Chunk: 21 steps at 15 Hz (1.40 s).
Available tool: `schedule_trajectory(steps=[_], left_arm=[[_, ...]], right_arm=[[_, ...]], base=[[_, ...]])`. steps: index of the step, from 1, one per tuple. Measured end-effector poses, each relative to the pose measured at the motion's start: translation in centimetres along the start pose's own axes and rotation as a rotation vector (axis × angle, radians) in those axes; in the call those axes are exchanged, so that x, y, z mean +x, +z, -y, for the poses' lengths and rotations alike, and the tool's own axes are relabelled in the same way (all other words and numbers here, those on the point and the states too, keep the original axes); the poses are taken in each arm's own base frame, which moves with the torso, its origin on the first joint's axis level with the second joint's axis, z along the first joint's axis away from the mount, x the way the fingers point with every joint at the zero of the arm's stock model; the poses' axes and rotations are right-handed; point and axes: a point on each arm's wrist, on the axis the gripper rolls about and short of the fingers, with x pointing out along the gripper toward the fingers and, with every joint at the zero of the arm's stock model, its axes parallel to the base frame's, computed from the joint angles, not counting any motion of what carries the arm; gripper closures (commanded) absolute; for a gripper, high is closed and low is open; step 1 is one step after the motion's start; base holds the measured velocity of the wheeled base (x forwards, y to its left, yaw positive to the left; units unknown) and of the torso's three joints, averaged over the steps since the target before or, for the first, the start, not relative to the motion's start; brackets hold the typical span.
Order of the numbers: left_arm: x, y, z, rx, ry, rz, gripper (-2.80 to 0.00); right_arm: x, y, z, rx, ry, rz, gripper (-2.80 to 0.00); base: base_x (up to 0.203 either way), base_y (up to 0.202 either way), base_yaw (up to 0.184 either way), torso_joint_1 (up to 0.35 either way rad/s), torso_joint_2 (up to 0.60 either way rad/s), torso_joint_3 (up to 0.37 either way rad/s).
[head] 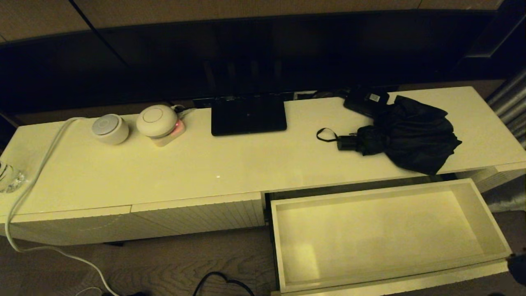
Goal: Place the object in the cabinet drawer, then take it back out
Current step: Close the drawer
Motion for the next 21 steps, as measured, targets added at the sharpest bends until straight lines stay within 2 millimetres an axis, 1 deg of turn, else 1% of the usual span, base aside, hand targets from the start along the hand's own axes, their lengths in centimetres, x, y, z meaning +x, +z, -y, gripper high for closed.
schedule_trajectory(steps=[4,8,13,17,19,21], left_arm=[[0.0,0.0,0.0,0.000,0.000,0.000,0.00],[0.0,0.0,0.0,0.000,0.000,0.000,0.00],[0.0,0.0,0.0,0.000,0.000,0.000,0.00],[0.0,0.0,0.0,0.000,0.000,0.000,0.00],[0.0,0.0,0.0,0.000,0.000,0.000,0.00],[0.0,0.0,0.0,0.000,0.000,0.000,0.00]], right_arm=[[2.5,0.3,3.1,0.011,-0.057,-0.001,0.00],[3.5,0.6,4.8,0.013,-0.082,-0.035,0.00],[4.1,0.3,6.7,0.027,-0.203,-0.061,0.00],[3.9,-0.7,8.0,0.068,-0.308,-0.059,0.00],[3.8,-0.6,8.9,0.069,-0.372,-0.043,0.00],[3.9,-0.6,9.3,0.083,-0.401,-0.031,0.00]], base=[[0.000,0.000,0.000,0.000,0.00,0.000],[0.000,0.000,0.000,0.000,0.00,0.000],[0.000,0.000,0.000,0.000,0.00,0.000],[0.000,0.000,0.000,0.000,0.00,0.000],[0.000,0.000,0.000,0.000,0.00,0.000],[0.000,0.000,0.000,0.000,0.00,0.000]])
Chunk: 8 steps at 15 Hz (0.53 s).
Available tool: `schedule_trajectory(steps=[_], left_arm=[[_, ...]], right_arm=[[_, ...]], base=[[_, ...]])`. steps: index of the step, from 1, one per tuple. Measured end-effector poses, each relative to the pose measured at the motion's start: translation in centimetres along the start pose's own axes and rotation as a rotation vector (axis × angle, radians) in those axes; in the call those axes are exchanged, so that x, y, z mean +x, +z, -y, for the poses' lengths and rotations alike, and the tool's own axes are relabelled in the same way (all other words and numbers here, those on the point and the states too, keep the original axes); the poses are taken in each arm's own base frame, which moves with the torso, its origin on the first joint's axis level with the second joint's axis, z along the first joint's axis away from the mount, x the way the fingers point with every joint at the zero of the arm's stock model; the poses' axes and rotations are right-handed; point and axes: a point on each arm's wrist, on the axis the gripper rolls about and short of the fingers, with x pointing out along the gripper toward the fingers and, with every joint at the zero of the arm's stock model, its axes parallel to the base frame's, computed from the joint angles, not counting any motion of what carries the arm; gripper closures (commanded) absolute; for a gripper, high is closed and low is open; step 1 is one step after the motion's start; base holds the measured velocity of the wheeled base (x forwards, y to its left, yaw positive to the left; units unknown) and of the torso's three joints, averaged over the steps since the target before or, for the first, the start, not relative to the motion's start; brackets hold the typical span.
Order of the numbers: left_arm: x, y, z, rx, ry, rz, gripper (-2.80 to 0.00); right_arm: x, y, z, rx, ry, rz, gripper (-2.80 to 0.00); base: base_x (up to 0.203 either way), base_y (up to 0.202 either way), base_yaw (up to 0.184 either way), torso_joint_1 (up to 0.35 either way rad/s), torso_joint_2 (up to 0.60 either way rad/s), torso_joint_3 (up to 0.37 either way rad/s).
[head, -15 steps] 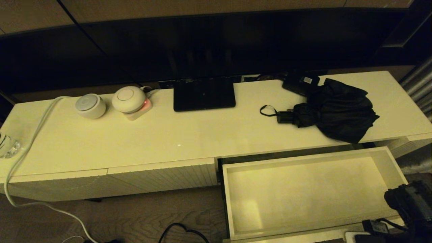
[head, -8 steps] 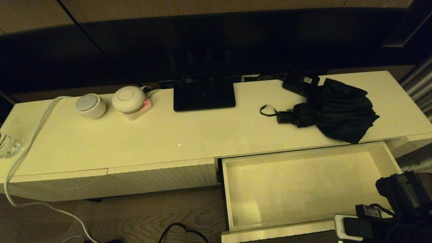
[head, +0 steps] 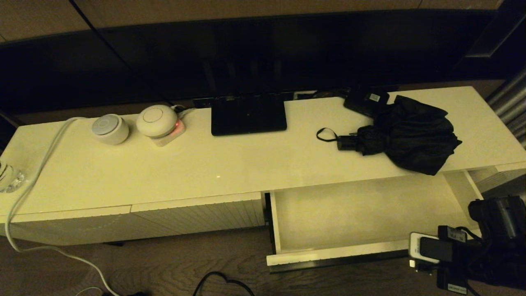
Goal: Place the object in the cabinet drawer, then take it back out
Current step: Close the drawer
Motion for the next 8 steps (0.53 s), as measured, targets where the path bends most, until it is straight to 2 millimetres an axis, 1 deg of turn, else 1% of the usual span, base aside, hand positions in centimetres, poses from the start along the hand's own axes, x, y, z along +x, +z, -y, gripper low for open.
schedule_trajectory(steps=[5,8], left_arm=[[0.0,0.0,0.0,0.000,0.000,0.000,0.00],[0.0,0.0,0.0,0.000,0.000,-0.001,0.00]], right_arm=[[1.7,0.4,1.2,0.034,-0.107,0.055,0.00],[3.1,0.6,2.1,0.109,-0.159,0.094,0.00]], base=[[0.000,0.000,0.000,0.000,0.00,0.000],[0.000,0.000,0.000,0.000,0.00,0.000]])
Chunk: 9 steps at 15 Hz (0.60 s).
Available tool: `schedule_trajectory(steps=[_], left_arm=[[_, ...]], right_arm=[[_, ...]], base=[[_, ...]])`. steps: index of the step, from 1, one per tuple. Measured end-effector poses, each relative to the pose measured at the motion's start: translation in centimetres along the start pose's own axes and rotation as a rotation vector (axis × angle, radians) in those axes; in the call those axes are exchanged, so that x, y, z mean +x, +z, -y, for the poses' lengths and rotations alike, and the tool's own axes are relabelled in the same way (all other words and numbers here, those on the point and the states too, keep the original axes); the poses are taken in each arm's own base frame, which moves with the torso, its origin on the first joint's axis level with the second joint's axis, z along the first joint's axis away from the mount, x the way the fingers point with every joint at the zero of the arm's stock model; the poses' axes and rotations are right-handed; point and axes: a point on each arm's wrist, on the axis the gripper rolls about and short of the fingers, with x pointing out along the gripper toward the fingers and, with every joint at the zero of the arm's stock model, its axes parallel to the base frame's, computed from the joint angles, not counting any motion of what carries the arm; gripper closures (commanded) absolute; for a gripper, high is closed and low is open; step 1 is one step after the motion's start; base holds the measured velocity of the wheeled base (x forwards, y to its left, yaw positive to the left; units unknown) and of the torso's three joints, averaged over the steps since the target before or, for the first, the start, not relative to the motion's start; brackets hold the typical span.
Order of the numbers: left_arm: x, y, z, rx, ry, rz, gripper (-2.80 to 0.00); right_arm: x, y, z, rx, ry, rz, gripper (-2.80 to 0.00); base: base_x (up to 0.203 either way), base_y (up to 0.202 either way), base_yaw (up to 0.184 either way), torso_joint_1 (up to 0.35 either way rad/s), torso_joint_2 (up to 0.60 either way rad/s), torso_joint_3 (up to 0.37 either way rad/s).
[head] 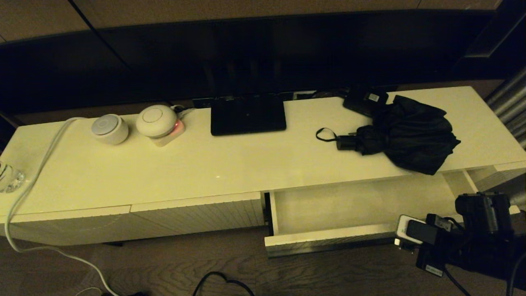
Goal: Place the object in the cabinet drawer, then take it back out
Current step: Close the drawer
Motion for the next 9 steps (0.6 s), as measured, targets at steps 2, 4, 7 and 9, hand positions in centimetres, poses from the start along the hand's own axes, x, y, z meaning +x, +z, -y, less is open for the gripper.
schedule_trajectory(steps=[2,4,7,9], left_arm=[[0.0,0.0,0.0,0.000,0.000,0.000,0.00],[0.0,0.0,0.0,0.000,0.000,0.001,0.00],[0.0,0.0,0.0,0.000,0.000,0.001,0.00],[0.0,0.0,0.0,0.000,0.000,0.000,0.00]], right_arm=[[0.9,0.7,1.4,0.032,-0.075,0.048,0.00],[1.5,0.9,1.9,0.041,-0.088,0.053,0.00],[1.9,1.2,2.5,0.052,-0.100,0.062,0.00],[2.1,1.5,2.9,0.051,-0.110,0.069,0.00]], base=[[0.000,0.000,0.000,0.000,0.00,0.000],[0.000,0.000,0.000,0.000,0.00,0.000],[0.000,0.000,0.000,0.000,0.00,0.000],[0.000,0.000,0.000,0.000,0.00,0.000]])
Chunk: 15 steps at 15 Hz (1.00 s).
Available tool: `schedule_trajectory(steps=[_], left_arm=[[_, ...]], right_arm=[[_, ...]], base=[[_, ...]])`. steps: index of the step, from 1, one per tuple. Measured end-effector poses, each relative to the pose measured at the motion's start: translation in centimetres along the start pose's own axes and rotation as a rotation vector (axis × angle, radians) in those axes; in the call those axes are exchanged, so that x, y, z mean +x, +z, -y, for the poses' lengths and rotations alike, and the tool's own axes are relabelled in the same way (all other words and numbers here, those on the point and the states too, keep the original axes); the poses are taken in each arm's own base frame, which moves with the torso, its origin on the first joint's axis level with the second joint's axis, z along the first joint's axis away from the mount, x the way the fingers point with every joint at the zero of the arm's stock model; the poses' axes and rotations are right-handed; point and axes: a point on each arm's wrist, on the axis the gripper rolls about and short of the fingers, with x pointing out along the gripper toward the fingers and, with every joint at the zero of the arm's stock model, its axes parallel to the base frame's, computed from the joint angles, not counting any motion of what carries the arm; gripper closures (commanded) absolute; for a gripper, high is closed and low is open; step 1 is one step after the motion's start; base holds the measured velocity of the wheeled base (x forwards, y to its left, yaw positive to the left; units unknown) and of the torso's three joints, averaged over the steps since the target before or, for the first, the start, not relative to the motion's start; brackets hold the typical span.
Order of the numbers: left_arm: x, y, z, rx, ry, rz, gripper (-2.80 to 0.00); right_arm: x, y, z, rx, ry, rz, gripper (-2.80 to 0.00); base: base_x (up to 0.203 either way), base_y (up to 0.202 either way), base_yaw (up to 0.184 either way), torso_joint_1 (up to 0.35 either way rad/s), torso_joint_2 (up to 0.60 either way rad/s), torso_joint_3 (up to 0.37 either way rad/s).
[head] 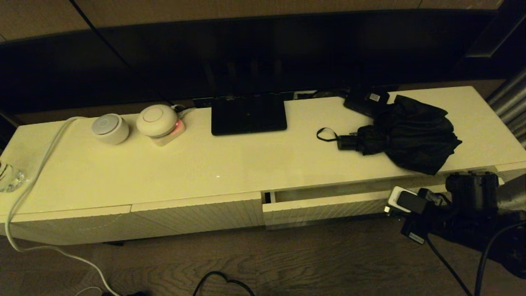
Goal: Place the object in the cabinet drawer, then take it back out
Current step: Close the drawer
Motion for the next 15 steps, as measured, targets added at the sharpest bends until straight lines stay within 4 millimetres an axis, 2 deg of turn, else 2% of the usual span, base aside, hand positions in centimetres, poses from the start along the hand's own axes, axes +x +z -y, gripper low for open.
schedule_trajectory(steps=[6,10,12,15], left_arm=[[0.0,0.0,0.0,0.000,0.000,0.000,0.00],[0.0,0.0,0.0,-0.001,0.000,0.000,0.00],[0.0,0.0,0.0,0.000,0.000,0.000,0.00],[0.0,0.0,0.0,0.000,0.000,0.000,0.00]], right_arm=[[0.9,0.5,0.9,0.003,-0.027,0.017,0.00],[1.2,1.0,1.4,0.097,-0.040,0.035,0.00],[0.6,0.9,1.1,0.106,-0.036,0.033,0.00],[-2.2,0.8,0.4,0.113,-0.034,0.037,0.00]], base=[[0.000,0.000,0.000,0.000,0.00,0.000],[0.000,0.000,0.000,0.000,0.00,0.000],[0.000,0.000,0.000,0.000,0.00,0.000],[0.000,0.000,0.000,0.000,0.00,0.000]])
